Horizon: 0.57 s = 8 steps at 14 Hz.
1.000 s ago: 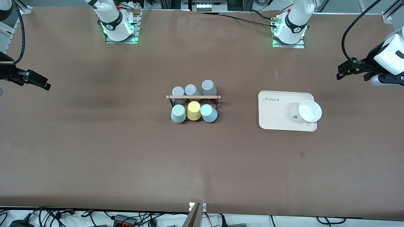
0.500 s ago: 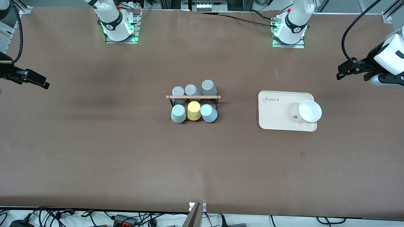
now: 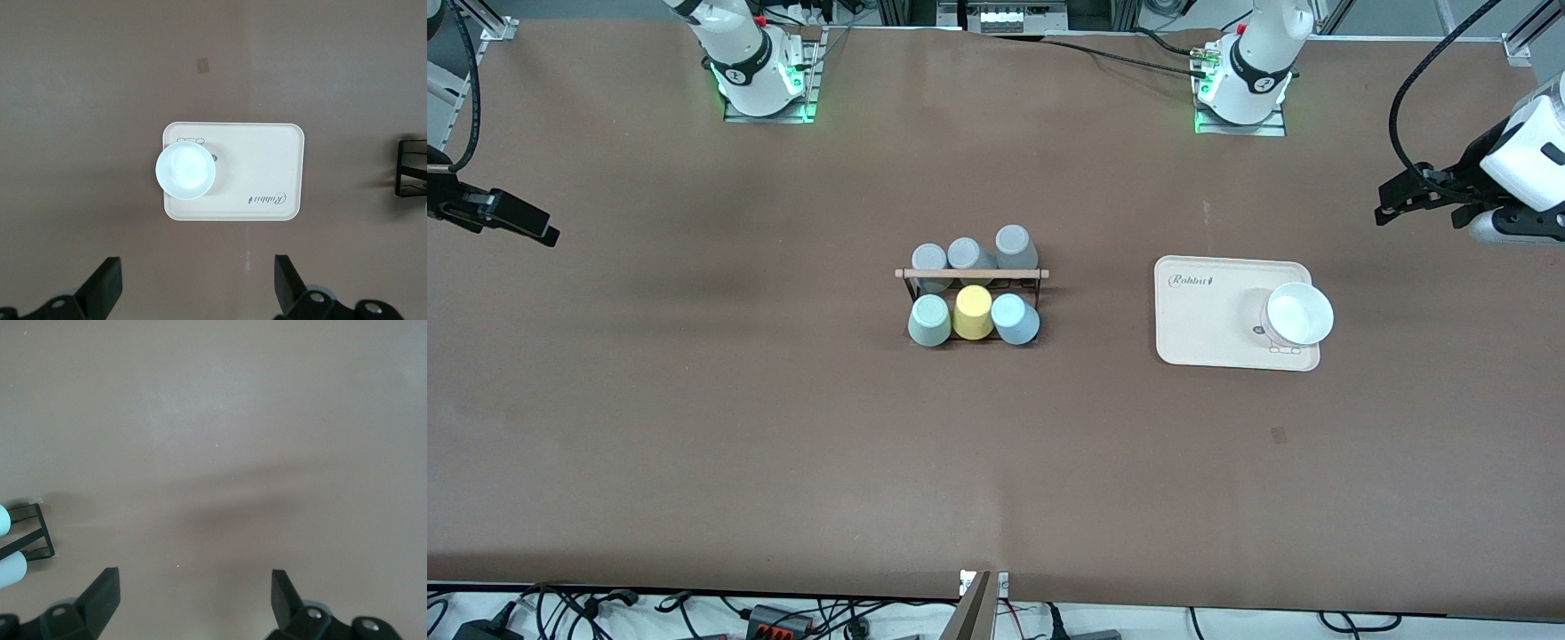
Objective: Hang scattered cups on rack with three cups
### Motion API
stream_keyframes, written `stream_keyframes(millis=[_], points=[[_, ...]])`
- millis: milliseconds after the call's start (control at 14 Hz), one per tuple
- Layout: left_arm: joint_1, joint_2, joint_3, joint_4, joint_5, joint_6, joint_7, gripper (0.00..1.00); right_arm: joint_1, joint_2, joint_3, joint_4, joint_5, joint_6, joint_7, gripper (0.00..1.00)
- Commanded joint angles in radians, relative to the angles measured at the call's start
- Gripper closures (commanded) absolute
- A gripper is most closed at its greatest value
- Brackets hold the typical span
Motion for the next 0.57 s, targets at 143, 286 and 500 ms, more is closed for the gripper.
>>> stream_keyframes(millis=[143,286,500], points=[[0.005,-0.006,-0.003,0.007,-0.005,-0.010,0.006,0.00,-0.006,0.003,0.004,0.019,-0.009,-0.021,-0.018,0.00],[0.005,-0.006,-0.003,0.007,-0.005,-0.010,0.006,0.00,-0.006,0.004,0.004,0.019,-0.009,-0.021,-0.018,0.00],[0.005,-0.006,-0.003,0.007,-0.005,-0.010,0.006,0.00,-0.005,0.003,0.006,0.019,-0.018,-0.019,-0.021,0.00]])
